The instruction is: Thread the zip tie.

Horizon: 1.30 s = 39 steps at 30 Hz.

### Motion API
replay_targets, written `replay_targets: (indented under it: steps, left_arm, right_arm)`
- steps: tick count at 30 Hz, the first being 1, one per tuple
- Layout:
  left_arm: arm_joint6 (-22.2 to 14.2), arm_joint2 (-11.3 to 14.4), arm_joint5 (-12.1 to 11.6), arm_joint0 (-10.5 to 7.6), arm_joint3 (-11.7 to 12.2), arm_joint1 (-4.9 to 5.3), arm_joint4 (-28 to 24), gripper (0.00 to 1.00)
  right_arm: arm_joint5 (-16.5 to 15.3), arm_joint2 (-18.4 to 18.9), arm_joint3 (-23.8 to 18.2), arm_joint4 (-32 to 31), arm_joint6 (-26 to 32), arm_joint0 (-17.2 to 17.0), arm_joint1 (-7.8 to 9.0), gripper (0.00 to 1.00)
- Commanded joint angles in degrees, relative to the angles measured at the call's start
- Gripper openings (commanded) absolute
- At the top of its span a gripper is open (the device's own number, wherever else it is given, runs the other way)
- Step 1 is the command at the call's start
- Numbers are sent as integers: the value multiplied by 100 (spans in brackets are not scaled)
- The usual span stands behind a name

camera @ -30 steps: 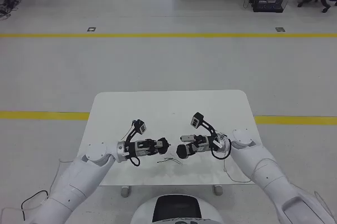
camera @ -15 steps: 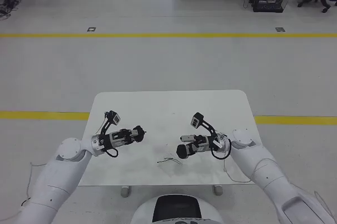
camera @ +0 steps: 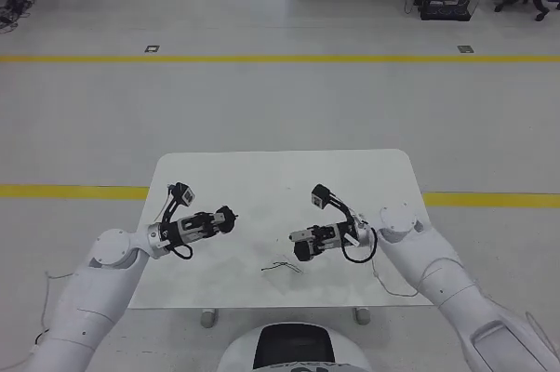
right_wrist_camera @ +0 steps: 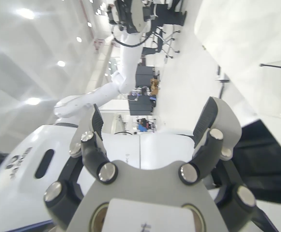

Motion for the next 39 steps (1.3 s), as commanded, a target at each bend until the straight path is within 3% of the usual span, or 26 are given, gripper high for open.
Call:
replay_targets:
  steps: [1, 13, 21, 26, 39]
  left_arm:
    - [19, -16, 0, 13, 0, -6, 15, 0]
    - [35, 50, 0, 25, -12, -57, -95, 0]
    - [35, 50, 0, 25, -12, -57, -95, 0]
    - [35, 50, 0, 25, -12, -57, -95, 0]
    - [35, 50, 0, 25, -12, -57, -95, 0]
  right_arm:
    - [-243, -111, -280, -808, -17, 13, 28, 100]
    - [-277, -109, -321, -1006, -97, 5, 43, 100]
    - [-419, -463, -858, -2737, -151, 402, 65, 100]
    - [-426, -1043, -1095, -3810, -69, 645, -13, 100]
    - [-426, -1076, -1189, -3974, -198, 627, -7, 100]
